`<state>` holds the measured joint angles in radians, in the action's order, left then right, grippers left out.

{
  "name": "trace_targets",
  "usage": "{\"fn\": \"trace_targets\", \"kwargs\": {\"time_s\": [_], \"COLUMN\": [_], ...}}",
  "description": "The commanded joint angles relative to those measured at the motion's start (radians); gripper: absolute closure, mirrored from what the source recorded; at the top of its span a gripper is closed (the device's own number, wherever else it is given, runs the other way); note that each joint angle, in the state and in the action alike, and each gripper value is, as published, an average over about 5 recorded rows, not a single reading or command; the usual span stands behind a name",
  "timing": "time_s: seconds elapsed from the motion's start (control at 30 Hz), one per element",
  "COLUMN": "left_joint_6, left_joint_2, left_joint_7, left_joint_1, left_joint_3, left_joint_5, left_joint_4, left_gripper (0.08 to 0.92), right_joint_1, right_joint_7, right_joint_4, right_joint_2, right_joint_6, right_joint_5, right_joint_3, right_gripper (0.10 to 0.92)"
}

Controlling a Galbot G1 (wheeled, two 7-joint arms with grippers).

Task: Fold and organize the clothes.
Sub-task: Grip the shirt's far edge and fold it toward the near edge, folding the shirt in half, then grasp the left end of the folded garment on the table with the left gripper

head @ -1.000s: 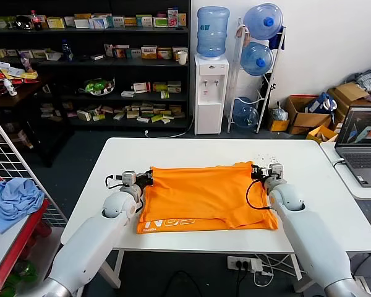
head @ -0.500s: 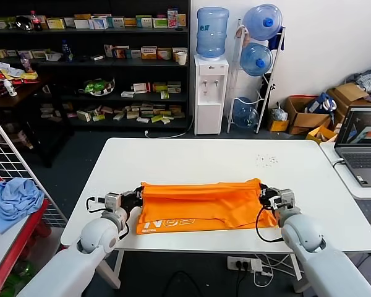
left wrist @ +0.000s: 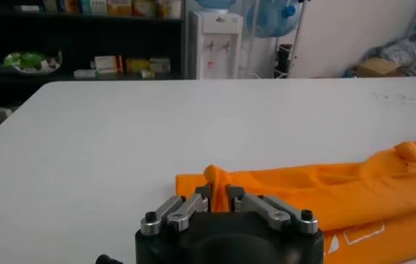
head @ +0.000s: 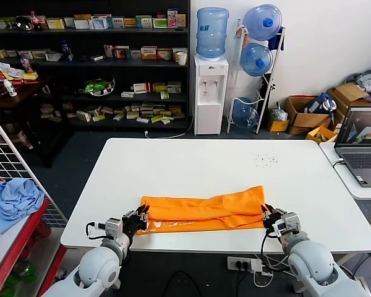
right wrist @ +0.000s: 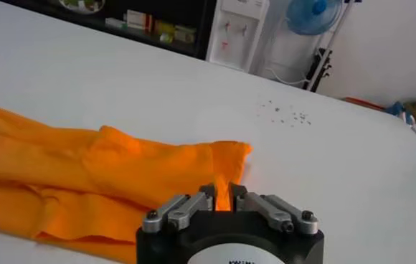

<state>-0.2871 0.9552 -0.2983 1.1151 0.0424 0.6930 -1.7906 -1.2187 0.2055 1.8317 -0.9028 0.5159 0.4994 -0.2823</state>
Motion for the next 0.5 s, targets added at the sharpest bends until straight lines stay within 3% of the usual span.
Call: {"fn": "trace_targets", "kwargs": {"time_s": [0.03,0.5], "left_joint_6": [0.041,0.005], "left_joint_2": [0.02,0.082], "left_joint_7": [-0.023,-0.072], "left_joint_1": [0.057,0.03], "left_joint_3": [0.022,0.025], "left_joint_5": [0.016,0.137], "left_joint_4": [-0.019,0.069], "left_gripper": [0.626,0.232], "right_joint_1": [-0.053,-0.057], "right_joint_7": [0.011,0.012], "right_joint_4": [0.049,0.056], "right_joint_2": [0.012,0.007], "right_joint_6": [0.011,0.009], "right_joint_5": [0.007,-0.008], "right_joint_3": [-0.008,-0.005], "right_gripper": [0.645,0.253]}}
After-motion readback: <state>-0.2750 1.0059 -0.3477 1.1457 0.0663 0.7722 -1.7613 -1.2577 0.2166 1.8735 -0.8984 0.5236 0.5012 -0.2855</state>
